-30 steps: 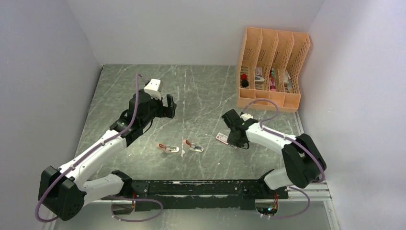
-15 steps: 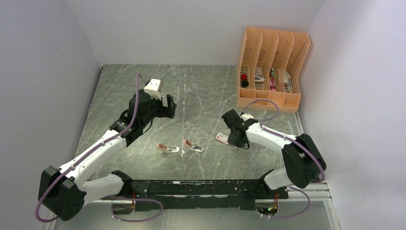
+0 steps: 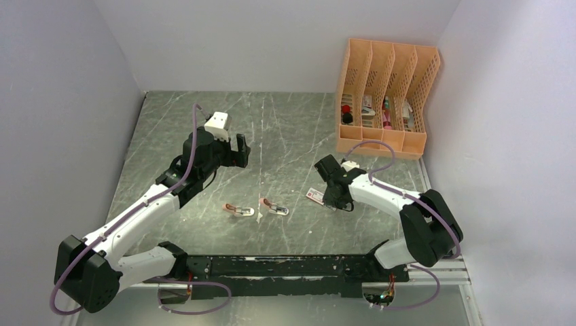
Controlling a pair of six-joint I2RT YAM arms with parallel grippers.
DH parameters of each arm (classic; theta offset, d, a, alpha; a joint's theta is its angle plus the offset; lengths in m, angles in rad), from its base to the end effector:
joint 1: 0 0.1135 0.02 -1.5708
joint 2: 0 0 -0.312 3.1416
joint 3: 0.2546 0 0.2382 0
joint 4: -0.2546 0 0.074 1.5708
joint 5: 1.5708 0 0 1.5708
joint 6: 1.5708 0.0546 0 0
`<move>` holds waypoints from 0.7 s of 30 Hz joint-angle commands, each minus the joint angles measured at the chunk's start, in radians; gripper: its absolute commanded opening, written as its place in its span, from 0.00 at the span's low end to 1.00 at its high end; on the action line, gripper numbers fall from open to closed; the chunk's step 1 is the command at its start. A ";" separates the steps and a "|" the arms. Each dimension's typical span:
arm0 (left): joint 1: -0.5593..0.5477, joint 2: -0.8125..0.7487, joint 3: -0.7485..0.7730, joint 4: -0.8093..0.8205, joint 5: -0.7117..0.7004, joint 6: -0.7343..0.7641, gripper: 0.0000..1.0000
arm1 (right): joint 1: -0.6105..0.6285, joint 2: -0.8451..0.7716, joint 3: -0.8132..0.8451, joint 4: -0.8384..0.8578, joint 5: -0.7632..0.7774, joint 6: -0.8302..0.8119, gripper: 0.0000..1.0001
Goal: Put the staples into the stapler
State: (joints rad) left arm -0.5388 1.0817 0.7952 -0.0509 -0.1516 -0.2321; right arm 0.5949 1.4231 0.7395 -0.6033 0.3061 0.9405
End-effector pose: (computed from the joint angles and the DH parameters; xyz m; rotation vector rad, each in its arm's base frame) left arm 0.2036 -0.1121 0.3390 0.1911 1.9126 -0.3765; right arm 0.1964 0.1130 0.2020 0.5281 2.6760 -0.0320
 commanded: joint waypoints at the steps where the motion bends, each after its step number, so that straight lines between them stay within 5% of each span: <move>1: 0.007 -0.012 0.011 -0.001 0.020 0.006 0.99 | 0.004 0.016 0.003 0.005 -0.003 0.000 0.26; 15: 0.008 -0.012 0.013 -0.002 0.018 0.008 0.99 | 0.003 0.008 -0.002 0.010 -0.005 0.000 0.27; 21: 0.008 -0.012 0.012 -0.001 0.021 0.008 0.99 | 0.004 0.016 0.013 -0.030 0.028 0.011 0.19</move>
State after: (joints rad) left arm -0.5392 1.0817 0.7952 -0.0509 -0.1516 -0.2321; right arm 0.5953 1.4269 0.7403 -0.5968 0.3038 0.9390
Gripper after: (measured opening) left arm 0.994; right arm 0.216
